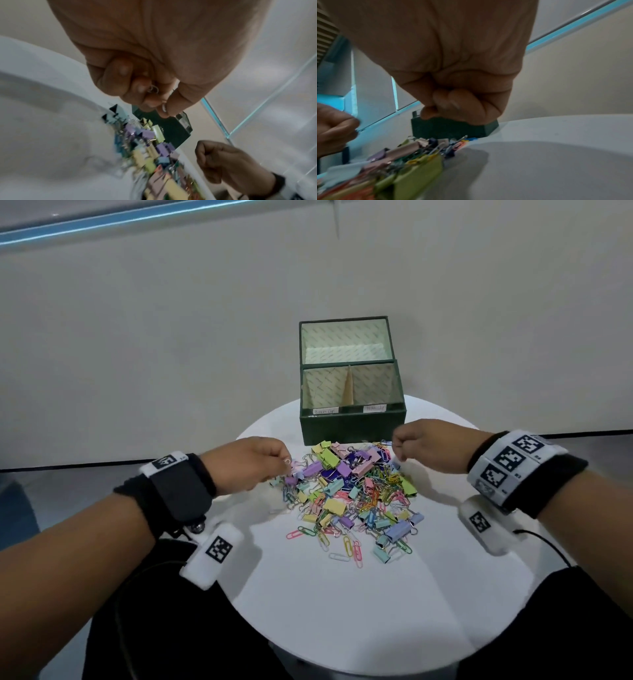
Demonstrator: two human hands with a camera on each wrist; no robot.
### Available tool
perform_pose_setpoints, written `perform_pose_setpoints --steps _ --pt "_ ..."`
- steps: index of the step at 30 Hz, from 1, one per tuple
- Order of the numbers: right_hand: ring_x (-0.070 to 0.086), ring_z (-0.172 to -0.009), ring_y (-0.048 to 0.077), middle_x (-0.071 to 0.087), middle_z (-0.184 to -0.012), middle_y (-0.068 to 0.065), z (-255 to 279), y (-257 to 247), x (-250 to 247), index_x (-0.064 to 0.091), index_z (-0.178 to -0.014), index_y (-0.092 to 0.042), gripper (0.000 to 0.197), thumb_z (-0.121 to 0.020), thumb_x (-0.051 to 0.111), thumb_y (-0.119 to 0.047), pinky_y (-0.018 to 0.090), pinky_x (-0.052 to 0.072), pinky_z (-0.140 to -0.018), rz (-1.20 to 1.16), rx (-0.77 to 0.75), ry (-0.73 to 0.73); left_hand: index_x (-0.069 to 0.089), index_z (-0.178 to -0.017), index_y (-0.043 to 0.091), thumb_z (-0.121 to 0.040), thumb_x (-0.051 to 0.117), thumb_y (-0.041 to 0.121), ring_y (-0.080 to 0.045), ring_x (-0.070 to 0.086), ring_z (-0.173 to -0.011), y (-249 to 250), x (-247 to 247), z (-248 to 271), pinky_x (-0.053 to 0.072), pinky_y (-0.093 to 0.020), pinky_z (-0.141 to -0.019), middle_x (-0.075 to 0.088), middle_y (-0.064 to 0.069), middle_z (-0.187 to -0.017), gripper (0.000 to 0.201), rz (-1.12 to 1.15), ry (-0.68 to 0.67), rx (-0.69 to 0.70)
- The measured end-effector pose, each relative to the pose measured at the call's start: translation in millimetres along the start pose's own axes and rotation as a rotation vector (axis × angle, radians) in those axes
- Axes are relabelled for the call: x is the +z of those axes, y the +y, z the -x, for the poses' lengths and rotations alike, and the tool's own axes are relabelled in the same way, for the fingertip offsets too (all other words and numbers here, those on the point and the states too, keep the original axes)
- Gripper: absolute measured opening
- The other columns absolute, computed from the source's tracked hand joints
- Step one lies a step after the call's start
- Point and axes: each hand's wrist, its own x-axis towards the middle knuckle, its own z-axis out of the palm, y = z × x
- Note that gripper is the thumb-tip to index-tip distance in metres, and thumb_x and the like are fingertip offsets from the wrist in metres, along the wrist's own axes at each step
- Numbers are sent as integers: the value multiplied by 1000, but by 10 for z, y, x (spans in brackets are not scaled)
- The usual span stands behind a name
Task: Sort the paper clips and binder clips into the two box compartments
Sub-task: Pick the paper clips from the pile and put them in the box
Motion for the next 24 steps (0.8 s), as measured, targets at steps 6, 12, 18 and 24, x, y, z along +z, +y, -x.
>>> perform_pose_setpoints --steps 6,12,18,24 --pt "57 -81 16 63 -86 -6 10 -172 160 62 -87 -24 8 -87 67 -31 25 42 -64 393 -28 -74 65 -87 16 -95 61 32 -4 50 -63 599 -87 -376 37 -22 -59 60 10 -72 19 -233 185 156" --pt "49 -69 13 61 -76 -1 35 -162 144 63 -81 -14 11 -90 60 -20 25 46 -66 250 -29 -105 70 -87 10 -93 60 26 -19 60 -79 1174 -88 -994 46 -25 -64 68 -2 -87 21 -420 340 215" --pt "53 -59 -3 66 -72 -15 -3 -61 -86 70 -85 -22 6 -90 69 -24 19 42 -61 -117 -9 -39 60 -120 12 -89 69 16 -28 68 -93 1327 7 -1274 57 -42 -86 66 -11 -113 32 -157 225 182" --pt "56 -69 13 66 -82 -3 -354 -152 -516 63 -86 -18 12 -96 63 -25 23 38 -59 -197 15 318 58 -132 27 -92 61 22 -11 64 -93 1099 -181 -978 52 -29 -88 66 10 -113 41 -437 334 353"
